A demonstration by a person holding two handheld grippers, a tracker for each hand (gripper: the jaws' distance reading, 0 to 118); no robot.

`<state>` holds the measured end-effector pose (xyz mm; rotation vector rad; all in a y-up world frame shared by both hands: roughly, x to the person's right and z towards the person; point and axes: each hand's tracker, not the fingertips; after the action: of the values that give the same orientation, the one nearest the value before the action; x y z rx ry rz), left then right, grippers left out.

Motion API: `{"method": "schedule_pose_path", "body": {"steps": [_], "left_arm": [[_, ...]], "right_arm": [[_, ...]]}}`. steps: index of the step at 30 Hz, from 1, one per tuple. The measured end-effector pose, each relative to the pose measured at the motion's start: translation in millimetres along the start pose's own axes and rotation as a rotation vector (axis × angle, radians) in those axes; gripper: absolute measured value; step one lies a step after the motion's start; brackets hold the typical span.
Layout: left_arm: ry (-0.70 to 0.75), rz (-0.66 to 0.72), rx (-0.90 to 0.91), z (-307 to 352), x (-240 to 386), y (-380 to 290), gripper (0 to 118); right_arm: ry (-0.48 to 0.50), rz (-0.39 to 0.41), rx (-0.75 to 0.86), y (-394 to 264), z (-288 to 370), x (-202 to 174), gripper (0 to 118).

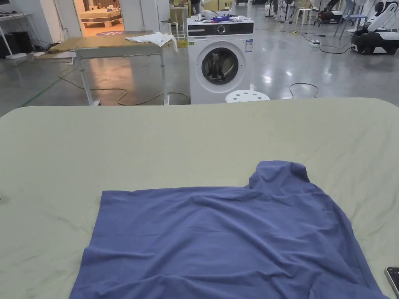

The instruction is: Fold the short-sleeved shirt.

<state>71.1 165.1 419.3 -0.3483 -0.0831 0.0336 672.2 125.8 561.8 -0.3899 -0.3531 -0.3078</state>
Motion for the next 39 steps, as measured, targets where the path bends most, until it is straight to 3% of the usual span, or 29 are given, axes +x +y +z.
{"method": "schedule_pose_path", "body": {"steps": [5, 12, 14, 15, 17, 20, 28, 36, 38, 39], "left_arm": [[-0.013, -0.048, 0.183, 36, 30, 44, 91], [-0.063, -0.073, 0.302, 63, 61, 70, 83], [-0.099, -0.088, 0.318, 68, 68, 72, 64], [-0.105, -0.097, 0.321, 70, 72, 72, 43], [-0.108, -0.111, 0.326, 73, 77, 71, 21], [-0.145, -0.125, 0.293, 72, 84, 73, 0], [-0.159, -0.164, 0.272, 74, 91, 71, 0], [-0.116, -0.093, 0.150, 45, 59, 60, 0], [-0.128, -0.067, 0.050, 26, 40, 47, 24], [-0.132, -0.062, -0.005, 16, 29, 38, 50]], "right_arm": [[0.027, 0.044, 0.127, 40, 28, -26, 72], [0.210, 0.160, 0.186, 63, 40, -75, 70], [0.246, 0.209, 0.192, 64, 39, -90, 54], [0.257, 0.229, 0.201, 63, 39, -96, 34], [0.249, 0.249, 0.204, 62, 38, -111, 10], [0.268, 0.291, 0.203, 57, 34, -123, 0], [0.275, 0.327, 0.197, 56, 32, -132, 0], [0.270, 0.284, 0.163, 53, 28, -120, 0], [0.269, 0.254, 0.140, 49, 26, -114, 0], [0.266, 0.241, 0.131, 47, 26, -112, 0]]}}
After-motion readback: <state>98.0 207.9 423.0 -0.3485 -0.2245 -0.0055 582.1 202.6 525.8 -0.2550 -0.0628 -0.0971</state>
